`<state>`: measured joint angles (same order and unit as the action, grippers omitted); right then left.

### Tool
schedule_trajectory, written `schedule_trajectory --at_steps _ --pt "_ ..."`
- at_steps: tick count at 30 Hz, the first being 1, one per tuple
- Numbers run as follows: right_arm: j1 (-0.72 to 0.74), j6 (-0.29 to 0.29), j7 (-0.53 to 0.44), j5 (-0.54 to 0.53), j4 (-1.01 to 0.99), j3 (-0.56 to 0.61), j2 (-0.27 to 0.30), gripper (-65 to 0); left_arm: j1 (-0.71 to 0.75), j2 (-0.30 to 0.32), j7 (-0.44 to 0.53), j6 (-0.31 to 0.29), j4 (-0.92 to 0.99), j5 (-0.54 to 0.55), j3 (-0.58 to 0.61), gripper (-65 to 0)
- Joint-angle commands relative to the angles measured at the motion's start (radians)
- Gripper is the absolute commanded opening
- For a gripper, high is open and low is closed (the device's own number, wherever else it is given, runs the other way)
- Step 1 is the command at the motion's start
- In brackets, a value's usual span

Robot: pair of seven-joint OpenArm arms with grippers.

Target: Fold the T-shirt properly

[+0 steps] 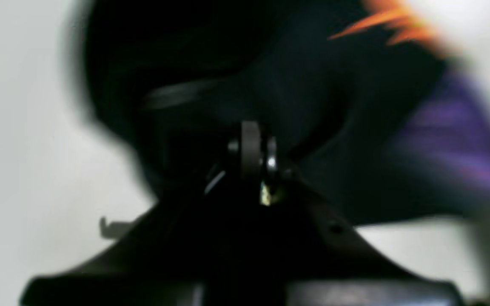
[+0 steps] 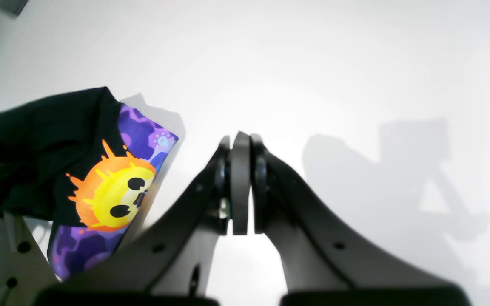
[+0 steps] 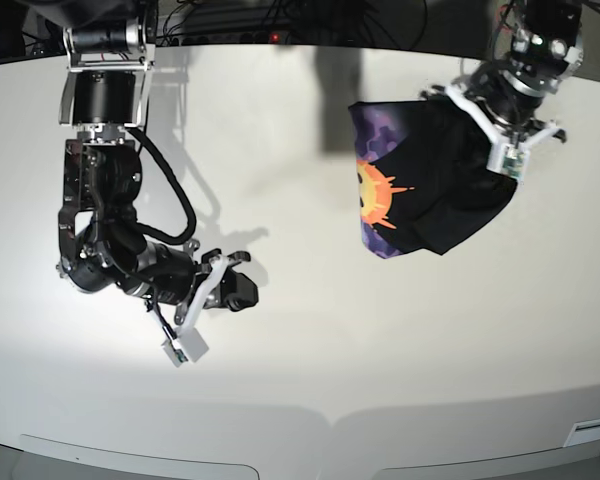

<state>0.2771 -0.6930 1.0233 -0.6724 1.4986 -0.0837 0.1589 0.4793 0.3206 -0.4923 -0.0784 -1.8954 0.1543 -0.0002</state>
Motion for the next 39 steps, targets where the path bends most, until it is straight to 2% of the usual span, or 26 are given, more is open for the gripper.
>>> schedule_trajectory --at_steps 1,6,11,14,15,18,19,20,27,33,36,39 --pt "0.027 -0.005 -0.019 -0.024 0.018 -0.001 0.005 -65.0 -0.006 0.012 0.026 0.011 -0.008 -0.001 -0.037 -65.0" --pt "0.027 -0.005 -0.013 -0.024 0.018 -0.001 0.005 -65.0 -0.006 0.012 0.05 0.012 -0.001 0.003 -0.191 -65.0" --pt "0.027 -0.005 -0.012 -0.026 0.018 -0.001 0.005 -65.0 -0.008 0.013 0.049 0.013 -0.001 0.004 -0.29 -65.0" --pt "0.027 -0.005 -0.011 -0.055 0.018 -0.001 0.005 -65.0 -0.008 0.012 0.066 -0.003 -0.004 0.099 -0.312 -65.0" --pt "0.027 -0.005 -0.011 -0.064 0.018 -0.001 0.005 -65.0 -0.008 0.012 0.068 -0.049 -0.008 0.154 -0.312 -65.0" --pt "0.027 -0.005 -0.011 -0.065 0.018 -0.001 0.004 -65.0 -0.008 0.012 0.06 -0.273 -0.017 0.406 -0.311 -65.0" --pt "0.027 -0.005 -0.011 -0.065 0.018 -0.001 0.005 -65.0 -0.008 0.012 0.06 -0.322 -0.016 0.478 -0.307 -65.0" --pt "0.027 -0.005 -0.011 -0.065 0.018 -0.001 0.004 -65.0 -0.009 0.011 0.06 -0.341 -0.016 0.523 -0.302 -65.0" --pt "0.026 -0.005 -0.006 -0.074 0.018 0.013 0.003 -65.0 -0.014 0.009 0.018 -0.33 0.023 0.472 -0.254 -65.0" --pt "0.019 -0.005 -0.006 -0.061 0.014 0.187 -0.043 -65.0 -0.014 0.008 0.027 -0.331 0.2 0.465 -0.227 -65.0" --pt "0.019 -0.005 -0.052 0.006 0.013 0.29 -0.093 -65.0 -0.017 0.006 0.111 -0.33 0.284 0.412 -0.227 -65.0" --pt "0.019 -0.005 -0.106 0.141 0.013 0.372 -0.151 -65.0 -0.05 0.006 0.157 -0.33 0.348 0.349 -0.227 -65.0"
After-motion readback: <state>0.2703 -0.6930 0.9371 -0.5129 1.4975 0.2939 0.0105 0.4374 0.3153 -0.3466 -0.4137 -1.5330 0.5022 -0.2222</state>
